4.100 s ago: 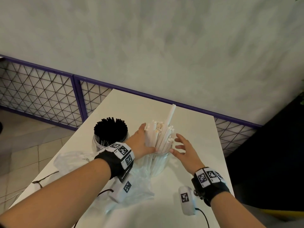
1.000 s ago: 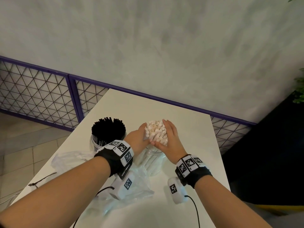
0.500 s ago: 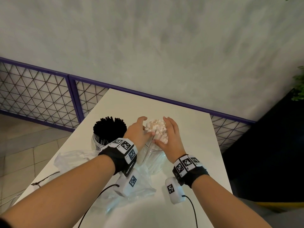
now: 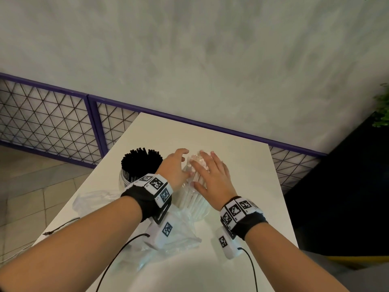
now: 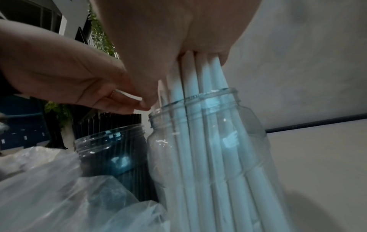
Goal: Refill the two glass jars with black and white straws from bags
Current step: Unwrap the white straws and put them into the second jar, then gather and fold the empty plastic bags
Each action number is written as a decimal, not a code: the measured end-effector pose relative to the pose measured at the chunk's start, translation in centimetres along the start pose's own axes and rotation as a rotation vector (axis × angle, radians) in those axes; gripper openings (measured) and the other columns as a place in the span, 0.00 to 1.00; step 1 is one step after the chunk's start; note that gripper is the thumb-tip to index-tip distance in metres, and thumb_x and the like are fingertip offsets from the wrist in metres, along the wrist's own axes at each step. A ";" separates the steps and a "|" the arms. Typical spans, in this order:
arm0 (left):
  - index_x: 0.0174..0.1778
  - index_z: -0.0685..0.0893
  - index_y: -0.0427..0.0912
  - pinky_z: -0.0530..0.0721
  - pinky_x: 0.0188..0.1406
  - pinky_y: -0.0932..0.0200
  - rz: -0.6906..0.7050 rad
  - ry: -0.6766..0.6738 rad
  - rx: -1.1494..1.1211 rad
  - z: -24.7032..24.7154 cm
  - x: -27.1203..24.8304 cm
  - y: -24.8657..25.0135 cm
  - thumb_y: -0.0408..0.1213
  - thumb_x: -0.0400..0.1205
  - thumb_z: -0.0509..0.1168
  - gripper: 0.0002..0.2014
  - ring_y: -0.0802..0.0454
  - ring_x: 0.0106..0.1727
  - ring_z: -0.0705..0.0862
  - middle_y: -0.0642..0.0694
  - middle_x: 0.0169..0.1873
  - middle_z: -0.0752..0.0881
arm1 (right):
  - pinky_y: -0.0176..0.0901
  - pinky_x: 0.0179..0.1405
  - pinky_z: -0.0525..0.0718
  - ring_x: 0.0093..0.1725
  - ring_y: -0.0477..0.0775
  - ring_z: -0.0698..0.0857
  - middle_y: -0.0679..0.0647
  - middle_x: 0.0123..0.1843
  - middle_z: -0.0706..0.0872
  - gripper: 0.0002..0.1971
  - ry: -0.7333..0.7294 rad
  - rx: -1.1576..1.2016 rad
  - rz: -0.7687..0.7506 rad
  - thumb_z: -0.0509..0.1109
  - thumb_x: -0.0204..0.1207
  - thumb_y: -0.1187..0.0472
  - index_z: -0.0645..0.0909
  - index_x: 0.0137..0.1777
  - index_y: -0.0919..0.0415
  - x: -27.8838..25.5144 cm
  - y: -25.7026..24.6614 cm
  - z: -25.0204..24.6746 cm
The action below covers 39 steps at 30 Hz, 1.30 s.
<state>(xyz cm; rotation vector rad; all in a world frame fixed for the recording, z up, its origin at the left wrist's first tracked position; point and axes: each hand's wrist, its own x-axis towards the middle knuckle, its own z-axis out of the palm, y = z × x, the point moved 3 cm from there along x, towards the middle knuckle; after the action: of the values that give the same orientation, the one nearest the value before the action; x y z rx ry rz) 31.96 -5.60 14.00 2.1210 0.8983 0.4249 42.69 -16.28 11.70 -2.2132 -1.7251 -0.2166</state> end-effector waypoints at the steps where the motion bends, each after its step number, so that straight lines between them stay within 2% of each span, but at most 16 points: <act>1: 0.75 0.68 0.50 0.79 0.54 0.59 0.008 0.004 0.014 -0.4 -0.1 0.0 0.38 0.79 0.69 0.28 0.48 0.55 0.84 0.46 0.65 0.79 | 0.61 0.80 0.59 0.84 0.59 0.50 0.51 0.85 0.53 0.30 -0.047 -0.009 0.005 0.64 0.80 0.47 0.61 0.80 0.43 0.0 0.1 0.0; 4: 0.74 0.70 0.49 0.78 0.55 0.59 0.023 0.012 0.048 -1.7 -0.8 -0.1 0.35 0.80 0.66 0.26 0.49 0.54 0.84 0.47 0.66 0.79 | 0.60 0.79 0.61 0.83 0.58 0.54 0.50 0.85 0.54 0.29 -0.043 0.012 0.026 0.64 0.80 0.44 0.62 0.80 0.43 0.3 0.3 -0.7; 7: 0.73 0.72 0.48 0.78 0.58 0.58 0.042 -0.004 0.044 -3.1 -1.9 -0.6 0.34 0.80 0.66 0.24 0.53 0.48 0.83 0.48 0.66 0.78 | 0.58 0.77 0.58 0.83 0.60 0.51 0.50 0.85 0.50 0.35 -0.012 -0.020 0.047 0.64 0.76 0.39 0.56 0.82 0.41 1.3 0.3 -1.2; 9: 0.71 0.74 0.48 0.78 0.59 0.58 0.049 -0.021 0.022 -3.8 -2.6 -1.0 0.34 0.80 0.66 0.22 0.54 0.48 0.83 0.49 0.65 0.78 | 0.58 0.77 0.58 0.84 0.60 0.49 0.50 0.85 0.49 0.38 -0.069 -0.037 0.057 0.64 0.75 0.36 0.54 0.82 0.39 2.4 0.2 -1.1; 12: 0.69 0.76 0.47 0.79 0.61 0.58 0.044 -0.039 -0.009 -4.8 -3.5 -1.7 0.35 0.80 0.67 0.20 0.53 0.50 0.84 0.48 0.63 0.80 | 0.57 0.73 0.68 0.78 0.59 0.64 0.50 0.79 0.64 0.34 -0.161 -0.079 0.087 0.66 0.73 0.36 0.62 0.78 0.40 3.8 -0.2 -0.3; 14: 0.69 0.76 0.46 0.78 0.61 0.60 0.030 -0.049 -0.036 -5.5 -4.2 -2.1 0.34 0.80 0.66 0.20 0.53 0.52 0.83 0.49 0.63 0.80 | 0.55 0.63 0.76 0.67 0.57 0.73 0.50 0.68 0.74 0.29 -0.086 -0.093 0.139 0.67 0.72 0.36 0.71 0.71 0.45 4.1 -0.6 -0.2; 16: 0.69 0.76 0.45 0.77 0.59 0.62 0.030 -0.062 -0.050 -6.3 -4.9 -2.5 0.33 0.80 0.66 0.20 0.54 0.53 0.83 0.49 0.63 0.80 | 0.54 0.56 0.78 0.61 0.57 0.74 0.52 0.62 0.76 0.27 0.024 -0.092 0.234 0.67 0.71 0.34 0.76 0.65 0.49 4.0 -0.8 -0.2; 18: 0.69 0.77 0.45 0.76 0.56 0.65 0.038 -0.071 -0.055 -7.0 -5.5 -2.9 0.33 0.80 0.66 0.20 0.54 0.53 0.83 0.49 0.63 0.80 | 0.54 0.54 0.77 0.60 0.58 0.73 0.53 0.61 0.75 0.30 0.052 -0.140 0.326 0.64 0.71 0.31 0.76 0.64 0.52 3.9 -1.0 0.0; 21: 0.67 0.78 0.47 0.77 0.57 0.64 0.049 -0.067 -0.052 -8.3 -6.2 -3.6 0.34 0.80 0.66 0.18 0.54 0.53 0.83 0.51 0.61 0.82 | 0.57 0.61 0.74 0.64 0.59 0.71 0.54 0.66 0.72 0.38 -0.001 -0.158 0.389 0.61 0.68 0.26 0.71 0.69 0.52 4.1 -1.3 -0.2; 24: 0.65 0.79 0.48 0.80 0.60 0.60 0.070 -0.094 -0.025 -9.3 -6.9 -4.3 0.35 0.81 0.66 0.17 0.55 0.54 0.83 0.53 0.58 0.83 | 0.59 0.71 0.66 0.72 0.58 0.66 0.54 0.72 0.67 0.39 0.042 -0.024 0.319 0.64 0.69 0.29 0.66 0.75 0.50 3.4 -2.1 -1.5; 27: 0.63 0.81 0.48 0.80 0.58 0.61 0.109 -0.129 0.011 -9.7 -7.4 -5.1 0.35 0.80 0.66 0.15 0.54 0.54 0.83 0.53 0.56 0.84 | 0.55 0.68 0.69 0.68 0.55 0.69 0.51 0.67 0.74 0.33 0.080 0.132 0.177 0.63 0.69 0.30 0.75 0.68 0.50 1.2 -3.8 -3.1; 29: 0.60 0.82 0.46 0.79 0.56 0.62 0.154 -0.156 0.063 -9.8 -7.7 -5.6 0.35 0.80 0.67 0.13 0.54 0.54 0.82 0.53 0.54 0.83 | 0.50 0.65 0.71 0.62 0.51 0.71 0.46 0.58 0.77 0.28 -0.020 0.266 0.059 0.62 0.67 0.28 0.83 0.55 0.49 -0.8 -5.4 -3.7; 31: 0.55 0.83 0.48 0.79 0.56 0.60 0.210 -0.198 0.166 -9.7 -8.0 -6.2 0.38 0.79 0.68 0.10 0.53 0.55 0.82 0.52 0.52 0.82 | 0.44 0.65 0.69 0.60 0.47 0.69 0.42 0.56 0.76 0.24 -0.194 0.323 -0.004 0.67 0.64 0.30 0.85 0.48 0.48 -3.0 -6.7 -3.2; 33: 0.51 0.82 0.51 0.79 0.58 0.55 0.255 -0.264 0.337 -9.5 -8.4 -6.8 0.48 0.77 0.69 0.10 0.53 0.56 0.80 0.54 0.52 0.80 | 0.44 0.66 0.67 0.65 0.48 0.66 0.44 0.63 0.72 0.26 -0.376 0.186 -0.027 0.70 0.60 0.29 0.85 0.50 0.46 -5.1 -7.6 -1.8; 36: 0.49 0.81 0.58 0.76 0.62 0.50 0.272 -0.413 0.580 -9.2 -9.3 -7.7 0.71 0.65 0.64 0.25 0.54 0.60 0.76 0.56 0.56 0.77 | 0.49 0.65 0.70 0.69 0.52 0.66 0.47 0.70 0.67 0.24 -0.582 -0.103 0.048 0.73 0.65 0.34 0.82 0.57 0.46 -7.1 -7.8 0.4; 39: 0.57 0.79 0.59 0.71 0.67 0.49 0.331 -0.474 0.840 -9.1 -10.2 -8.6 0.69 0.66 0.67 0.28 0.51 0.67 0.71 0.56 0.63 0.74 | 0.48 0.59 0.77 0.62 0.53 0.76 0.48 0.64 0.76 0.14 -0.577 -0.114 0.177 0.69 0.76 0.44 0.84 0.52 0.51 -7.8 -7.4 0.3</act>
<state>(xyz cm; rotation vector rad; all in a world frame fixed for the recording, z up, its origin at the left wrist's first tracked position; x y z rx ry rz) 15.88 -4.25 13.25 2.9654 0.4697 -0.3754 33.54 -21.65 10.13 -2.6775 -1.7918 0.4173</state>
